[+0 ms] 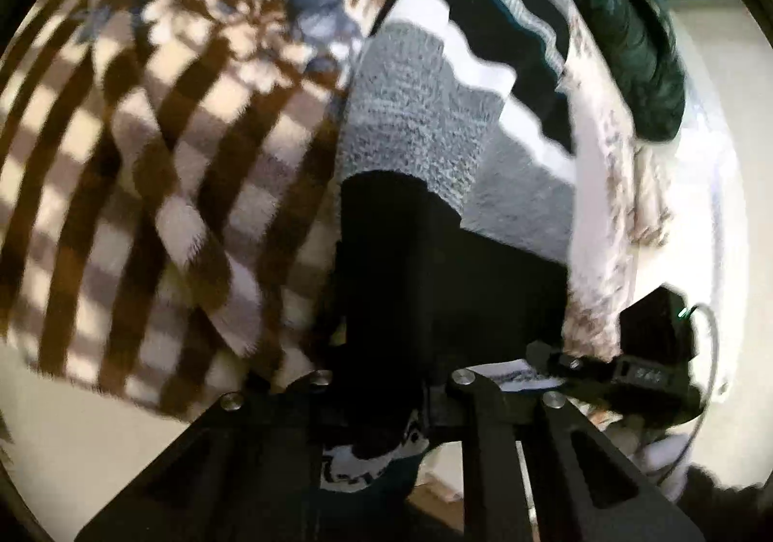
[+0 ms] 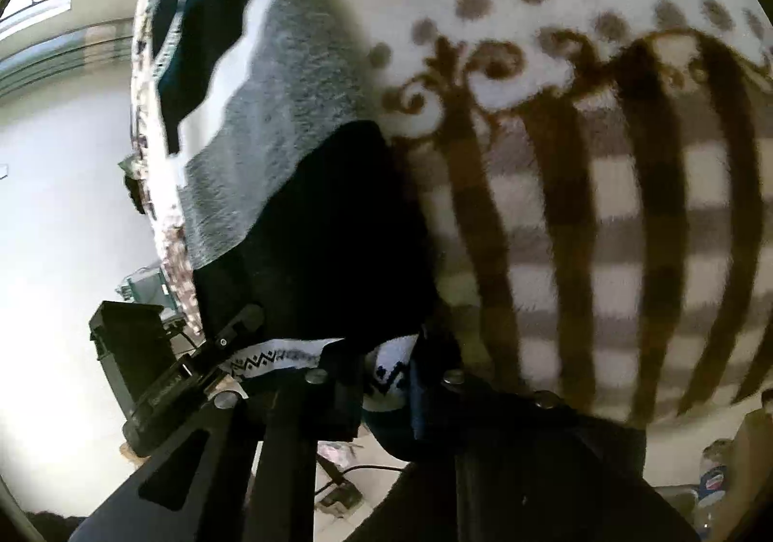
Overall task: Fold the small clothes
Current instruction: 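Lay the folded hem onto the collar with both tools and release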
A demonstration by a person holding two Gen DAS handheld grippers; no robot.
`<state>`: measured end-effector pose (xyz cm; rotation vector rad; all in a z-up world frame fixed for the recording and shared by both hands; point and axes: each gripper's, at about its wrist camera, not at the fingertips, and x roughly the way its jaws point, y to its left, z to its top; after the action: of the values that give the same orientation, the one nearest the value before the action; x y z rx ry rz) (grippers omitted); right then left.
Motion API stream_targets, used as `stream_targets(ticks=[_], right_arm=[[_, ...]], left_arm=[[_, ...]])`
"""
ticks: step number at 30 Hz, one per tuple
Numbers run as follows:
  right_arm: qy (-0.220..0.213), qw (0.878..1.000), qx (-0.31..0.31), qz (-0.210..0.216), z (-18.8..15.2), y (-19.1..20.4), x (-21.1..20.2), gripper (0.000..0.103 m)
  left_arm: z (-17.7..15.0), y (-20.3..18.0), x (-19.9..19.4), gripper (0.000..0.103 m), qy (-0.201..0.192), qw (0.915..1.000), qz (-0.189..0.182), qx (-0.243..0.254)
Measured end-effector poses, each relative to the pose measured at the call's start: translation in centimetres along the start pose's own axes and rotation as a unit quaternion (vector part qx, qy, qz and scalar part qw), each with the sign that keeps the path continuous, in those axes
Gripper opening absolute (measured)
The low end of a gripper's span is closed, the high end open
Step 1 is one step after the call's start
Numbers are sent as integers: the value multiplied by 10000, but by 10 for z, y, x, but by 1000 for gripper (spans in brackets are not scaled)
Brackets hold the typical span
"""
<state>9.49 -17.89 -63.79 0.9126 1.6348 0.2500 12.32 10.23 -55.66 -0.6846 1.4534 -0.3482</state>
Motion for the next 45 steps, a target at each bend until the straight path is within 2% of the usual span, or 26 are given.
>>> stream_targets(ticks=[7, 10, 13, 16, 20, 21, 22, 24, 26, 27, 28, 29, 31, 33, 34, 35, 36, 37, 39, 42, 45], right_arm=[[-187, 9965, -187, 788, 1, 36, -45, 11], [-316, 9924, -122, 1180, 12, 56, -64, 10], [-574, 9861, -94, 1556, 40, 86, -86, 10], [-897, 9783, -90, 1863, 86, 115, -105, 10], [-1369, 9738, -184, 1804, 170, 154, -113, 10], [-1509, 9730, -144, 1741, 201, 165, -112, 10], [-1549, 9728, -149, 1716, 225, 173, -110, 10], [-1648, 9738, -115, 1560, 266, 182, -107, 10], [-1576, 9768, -122, 1443, 314, 191, -98, 10], [-1532, 9794, 39, 1318, 341, 194, -91, 10], [-1485, 9802, 132, 1302, 359, 194, -85, 12], [-1420, 9811, 251, 1289, 382, 194, -79, 13], [-1420, 9795, 419, 1366, 400, 190, -79, 15], [-1579, 9733, 381, 1621, 407, 192, -85, 29], [-1739, 9698, 300, 1682, 405, 192, -90, 49], [-1874, 9681, 223, 1646, 404, 192, -96, 54], [-1934, 9682, 191, 1574, 404, 191, -97, 54], [-1969, 9708, 140, 1362, 402, 191, -99, 54], [-2021, 9748, -2, 944, 396, 191, -101, 54], [-2049, 9775, -285, 423, 388, 195, -100, 54], [-2017, 9776, -583, -159, 390, 201, -92, 54]], left_arm=[[14, -17, -51, 11, -339, 9945, -844, -523], [40, -33, -71, 12, -576, 9881, -1244, -698], [83, -52, -80, 12, -818, 9789, -1676, -833], [141, -77, -77, 12, -1082, 9742, -1857, -692], [226, -100, -60, 12, -1232, 9690, -2046, -637], [256, -103, -50, 12, -1208, 9673, -2113, -719], [272, -105, -45, 12, -1201, 9671, -2107, -763], [324, -106, -26, 19, -1144, 9634, -2253, -897], [362, -101, -8, 41, -1061, 9600, -2349, -1090], [372, -100, -2, 62, -1020, 9580, -2421, -1153], [387, -97, 7, 67, -938, 9576, -2407, -1273], [398, -94, 15, 67, -852, 9571, -2399, -1381], [413, -84, 28, 67, -685, 9501, -2550, -1664], [419, -76, 32, 70, -653, 9366, -2865, -1912], [420, -72, 32, 71, -683, 9269, -3083, -2031], [420, -68, 32, 71, -704, 9217, -3186, -2097], [421, -65, 30, 71, -752, 9202, -3207, -2116], [422, -64, 26, 71, -828, 9247, -3104, -2041], [423, -69, 9, 71, -1048, 9470, -2620, -1537], [422, -83, -9, 71, -1255, 9669, -2062, -822], [423, -110, -20, 71, -1450, 9819, -1188, 254]])
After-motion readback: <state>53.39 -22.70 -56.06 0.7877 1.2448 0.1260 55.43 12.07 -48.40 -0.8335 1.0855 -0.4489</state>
